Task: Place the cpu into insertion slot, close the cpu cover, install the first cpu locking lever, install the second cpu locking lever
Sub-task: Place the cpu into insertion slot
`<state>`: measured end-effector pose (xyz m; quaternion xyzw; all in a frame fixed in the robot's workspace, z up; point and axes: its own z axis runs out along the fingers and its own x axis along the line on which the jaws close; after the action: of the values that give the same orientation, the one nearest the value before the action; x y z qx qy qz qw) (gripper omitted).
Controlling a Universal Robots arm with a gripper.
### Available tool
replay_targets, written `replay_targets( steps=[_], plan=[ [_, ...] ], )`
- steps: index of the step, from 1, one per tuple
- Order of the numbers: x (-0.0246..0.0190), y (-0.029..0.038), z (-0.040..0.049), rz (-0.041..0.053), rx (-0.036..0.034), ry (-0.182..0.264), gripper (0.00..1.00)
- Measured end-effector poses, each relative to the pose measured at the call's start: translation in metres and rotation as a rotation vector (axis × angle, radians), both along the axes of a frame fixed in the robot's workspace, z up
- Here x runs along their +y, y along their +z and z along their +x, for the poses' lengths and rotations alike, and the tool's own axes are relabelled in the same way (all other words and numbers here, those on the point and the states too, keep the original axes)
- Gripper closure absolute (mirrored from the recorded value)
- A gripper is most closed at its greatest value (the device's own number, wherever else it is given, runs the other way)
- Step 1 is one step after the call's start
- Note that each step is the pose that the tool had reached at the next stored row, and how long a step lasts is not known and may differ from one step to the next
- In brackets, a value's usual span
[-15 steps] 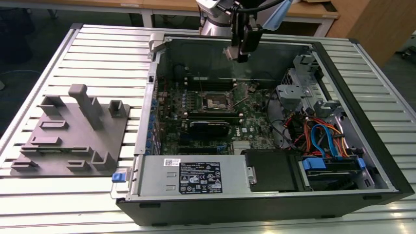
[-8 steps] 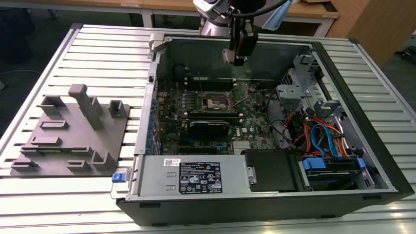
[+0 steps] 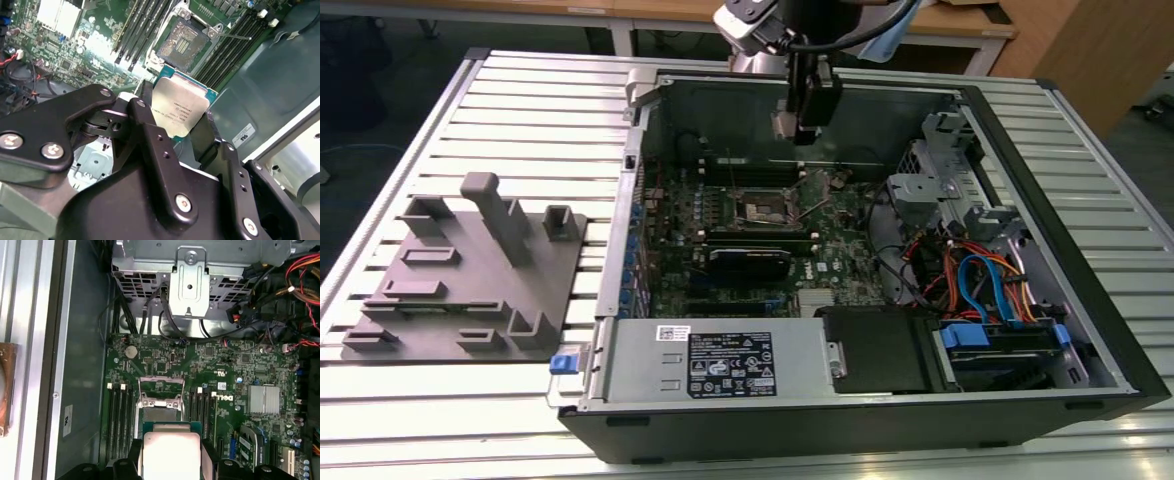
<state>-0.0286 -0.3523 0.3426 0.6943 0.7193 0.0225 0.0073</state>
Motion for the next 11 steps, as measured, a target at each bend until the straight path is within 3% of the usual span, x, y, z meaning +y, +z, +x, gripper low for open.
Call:
replay_targets(
  steps=[11],
  plan=[
    [0.0010, -0.0096, 0.0000, -0.0013, 0.0147, -0.001, 0.46]
  ],
)
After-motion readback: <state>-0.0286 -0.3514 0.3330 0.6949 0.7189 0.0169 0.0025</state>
